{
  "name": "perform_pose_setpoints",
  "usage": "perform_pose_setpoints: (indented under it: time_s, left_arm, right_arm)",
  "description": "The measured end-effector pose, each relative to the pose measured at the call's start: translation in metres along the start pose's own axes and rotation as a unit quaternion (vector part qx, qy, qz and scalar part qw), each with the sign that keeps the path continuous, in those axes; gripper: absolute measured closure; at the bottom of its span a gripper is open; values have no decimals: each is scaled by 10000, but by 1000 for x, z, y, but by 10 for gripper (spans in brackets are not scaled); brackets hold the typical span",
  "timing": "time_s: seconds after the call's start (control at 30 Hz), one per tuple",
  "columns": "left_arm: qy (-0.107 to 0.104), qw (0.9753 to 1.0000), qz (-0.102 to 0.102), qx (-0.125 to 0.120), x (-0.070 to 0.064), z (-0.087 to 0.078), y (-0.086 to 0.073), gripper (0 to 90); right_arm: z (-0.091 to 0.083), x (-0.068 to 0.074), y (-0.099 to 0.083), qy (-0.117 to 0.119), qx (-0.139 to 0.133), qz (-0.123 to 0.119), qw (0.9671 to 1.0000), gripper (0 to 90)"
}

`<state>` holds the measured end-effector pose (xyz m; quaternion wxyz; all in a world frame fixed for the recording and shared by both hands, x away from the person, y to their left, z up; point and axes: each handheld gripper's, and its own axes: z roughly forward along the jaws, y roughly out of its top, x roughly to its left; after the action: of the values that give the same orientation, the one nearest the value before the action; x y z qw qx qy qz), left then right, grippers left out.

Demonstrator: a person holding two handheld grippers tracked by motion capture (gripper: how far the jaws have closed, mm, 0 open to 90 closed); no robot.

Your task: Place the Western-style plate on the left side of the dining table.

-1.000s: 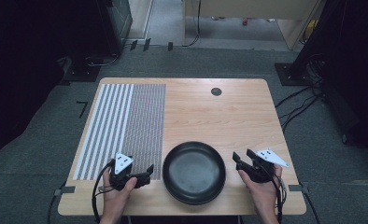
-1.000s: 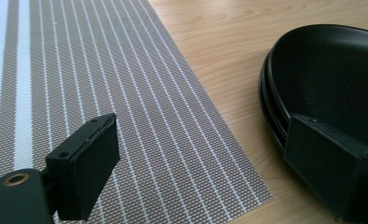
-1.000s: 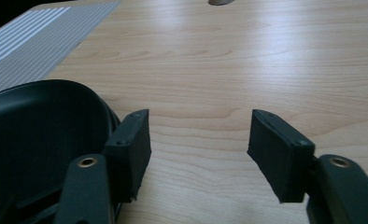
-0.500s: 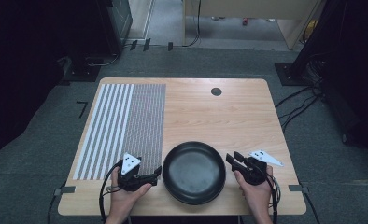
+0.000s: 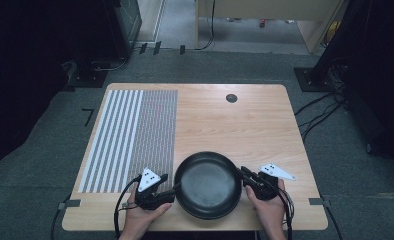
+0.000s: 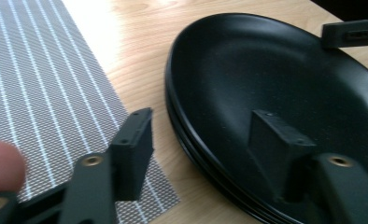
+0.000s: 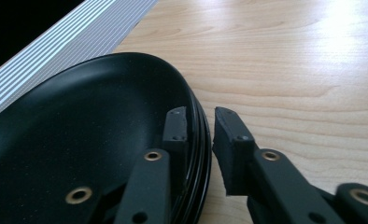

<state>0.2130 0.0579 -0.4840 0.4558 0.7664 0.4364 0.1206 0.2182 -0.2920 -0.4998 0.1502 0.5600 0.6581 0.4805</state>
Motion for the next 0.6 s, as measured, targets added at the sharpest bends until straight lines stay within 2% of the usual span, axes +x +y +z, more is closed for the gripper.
perform_pose_setpoints:
  time_s: [0.03, 0.17, 0.23, 0.33, 0.43, 0.6]
  left_arm:
    - [-62, 10000, 31, 9, -2, 0, -1, 461]
    - [-69, 9999, 29, 112, -7, 4, -2, 531]
    - [13, 9999, 8, 153, -9, 6, -3, 551]
    - [6, 9997, -157, 162, -6, 6, -4, 601]
    - [10, 9993, -289, 243, -4, 7, -5, 652]
    - [-56, 9987, -453, 241, -3, 8, -6, 648]
  right_arm:
    - [0, 0, 0, 27, 21, 29, 10000, 793]
    - [-1, 0, 0, 81, 104, 279, 9995, 817]
    - [-3, -2, 1, 189, 167, 506, 9984, 844]
    - [-4, -3, 0, 207, 168, 688, 9973, 851]
    - [-4, -2, 0, 190, 168, 669, 9974, 852]
    - [-4, 1, 0, 102, 184, 610, 9979, 852]
